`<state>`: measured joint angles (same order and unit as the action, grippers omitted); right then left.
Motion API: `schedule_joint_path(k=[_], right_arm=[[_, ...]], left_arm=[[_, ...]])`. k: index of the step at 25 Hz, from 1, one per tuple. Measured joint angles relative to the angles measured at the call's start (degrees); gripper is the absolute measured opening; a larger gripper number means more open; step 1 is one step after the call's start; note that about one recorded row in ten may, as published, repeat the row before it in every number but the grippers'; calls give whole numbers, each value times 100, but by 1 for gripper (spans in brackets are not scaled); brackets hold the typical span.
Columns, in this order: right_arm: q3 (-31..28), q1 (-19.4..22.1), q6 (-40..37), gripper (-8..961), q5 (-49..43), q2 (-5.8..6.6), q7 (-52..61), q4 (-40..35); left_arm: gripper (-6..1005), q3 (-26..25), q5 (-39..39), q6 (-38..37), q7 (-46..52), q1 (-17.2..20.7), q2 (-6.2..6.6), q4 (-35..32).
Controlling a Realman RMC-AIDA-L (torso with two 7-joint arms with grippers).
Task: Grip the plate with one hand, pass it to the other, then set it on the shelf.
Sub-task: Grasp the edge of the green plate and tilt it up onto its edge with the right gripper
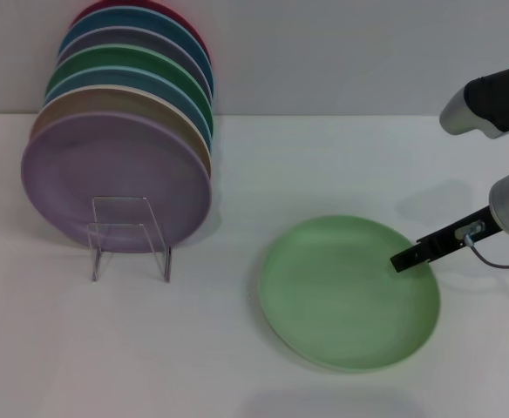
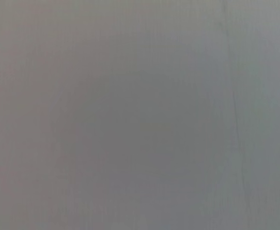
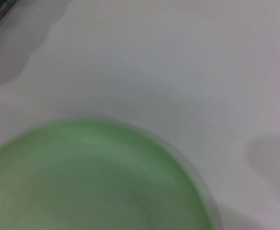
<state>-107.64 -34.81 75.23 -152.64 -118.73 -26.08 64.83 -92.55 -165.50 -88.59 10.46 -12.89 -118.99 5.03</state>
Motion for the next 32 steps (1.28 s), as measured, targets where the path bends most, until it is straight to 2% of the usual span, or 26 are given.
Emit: schedule_joint_path(k=[4,7,23,32], right_arm=[[56,-96,-39,834,-51,5,68,-239],[77,-153,-67,783,-115,11,77,-362],[200,-145,-222,85,-97,-1,46,-325],[218,-38,-317,55,149,-10,-28,-138]], left_arm=[[837,0,0,0,0,-2,0,-5],[837,0,0,0,0,-3,0,-7],[836,0,2,0,0,-2,0,-32],[836,0,-2,-2,0,-1,-6,11]])
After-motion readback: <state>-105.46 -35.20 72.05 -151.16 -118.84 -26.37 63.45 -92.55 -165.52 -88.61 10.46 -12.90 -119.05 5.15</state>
